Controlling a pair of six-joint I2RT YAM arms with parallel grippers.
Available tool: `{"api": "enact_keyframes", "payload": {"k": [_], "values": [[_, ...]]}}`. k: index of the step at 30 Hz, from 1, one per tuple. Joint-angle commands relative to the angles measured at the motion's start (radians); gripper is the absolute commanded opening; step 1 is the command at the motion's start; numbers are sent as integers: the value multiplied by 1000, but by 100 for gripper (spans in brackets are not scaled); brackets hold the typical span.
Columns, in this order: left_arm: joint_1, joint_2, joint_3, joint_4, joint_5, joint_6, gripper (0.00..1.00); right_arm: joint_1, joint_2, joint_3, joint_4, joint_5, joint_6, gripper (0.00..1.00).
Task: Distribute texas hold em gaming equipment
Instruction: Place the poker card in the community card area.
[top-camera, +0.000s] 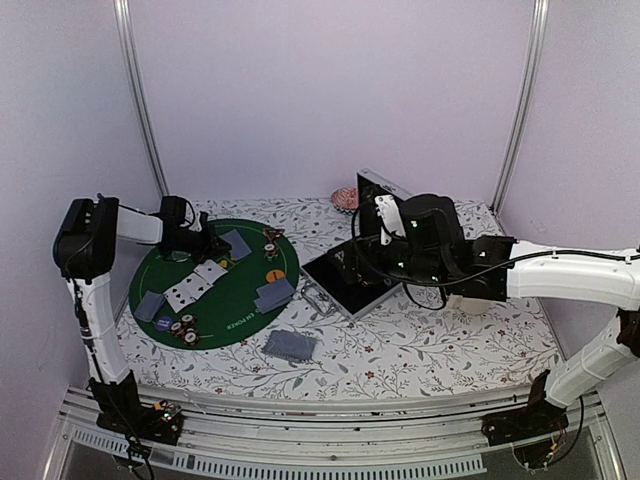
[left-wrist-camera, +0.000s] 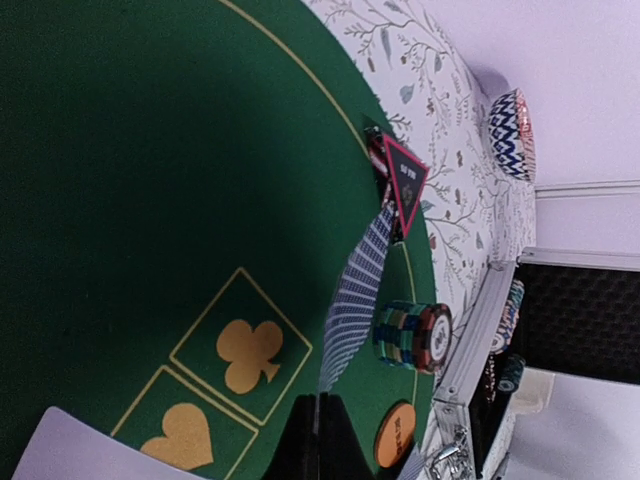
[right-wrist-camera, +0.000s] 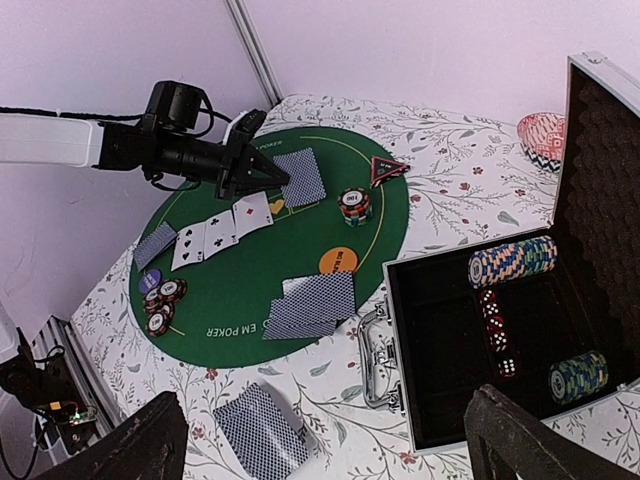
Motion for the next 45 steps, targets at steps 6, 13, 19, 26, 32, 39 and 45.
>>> {"api": "enact_keyframes", "payload": {"k": [6,13,19,26,32,39,45], "values": [[-17,12,-37,-8,-43,14,0,-6,22,54,-37,15,-26,99],[-16,-3,-63,-12,-75,6,0,-7,17,55,-44,20,-26,99],[-15,-26,-90,-21,-108,13,0,-6,20,56,-45,21,-31,99],[-15,-41,-98,-13,-131,10,0,-6,23,57,-49,19,-33,99],[-15,-36,-75,-36,-142,20,0,-6,17,53,-57,25,-33,99],[-13,-29,-61,-55,-152,32,0,-7,15,55,-61,25,-32,99],[-14,-44,-56,-65,-163,42,8,-6,18,58,-62,21,-31,99]]}}
